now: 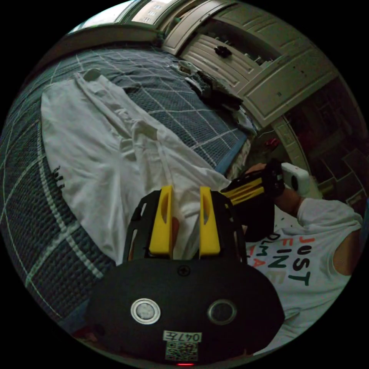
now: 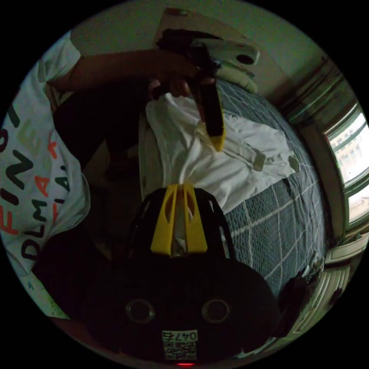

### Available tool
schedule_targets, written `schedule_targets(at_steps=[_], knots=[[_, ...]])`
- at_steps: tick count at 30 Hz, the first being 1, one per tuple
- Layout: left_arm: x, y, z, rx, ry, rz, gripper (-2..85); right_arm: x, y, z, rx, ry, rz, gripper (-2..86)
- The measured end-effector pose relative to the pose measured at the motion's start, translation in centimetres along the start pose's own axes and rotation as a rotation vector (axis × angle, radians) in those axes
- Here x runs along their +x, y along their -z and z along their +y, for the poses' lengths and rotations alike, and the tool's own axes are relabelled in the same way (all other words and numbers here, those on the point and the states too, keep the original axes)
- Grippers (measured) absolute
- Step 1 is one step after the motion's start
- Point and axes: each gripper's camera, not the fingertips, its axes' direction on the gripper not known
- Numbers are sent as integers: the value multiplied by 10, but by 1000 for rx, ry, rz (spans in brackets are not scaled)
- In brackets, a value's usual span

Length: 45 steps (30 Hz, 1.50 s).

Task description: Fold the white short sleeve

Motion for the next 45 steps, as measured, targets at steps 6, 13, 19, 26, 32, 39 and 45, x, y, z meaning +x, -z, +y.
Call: schedule_targets(at_steps=[6, 13, 19, 26, 32, 39, 45], knots=[[-30, 12, 2, 14, 5, -4, 99, 95, 30, 2, 260, -106, 32, 4], [-82, 12, -11, -20, 33, 68, 107, 240, -25, -26, 243, -96, 47, 1], [-114, 63, -28, 137, -54, 315, 112, 324, -97, -17, 142, -73, -23, -3], [-279, 174, -134, 303, 233, -135, 135, 534, -72, 16, 370, -425, 64, 18], [-385, 177, -190, 465, 399, 3, 128, 726, -153, 43, 275, -835, -37, 27], [-443, 159, -254, 473, 410, -133, 122, 856, -227, 80, 333, -1154, -349, 51], [-448, 113, -356, 169, 274, -312, 136, 898, -251, 82, 279, -1122, -378, 15]])
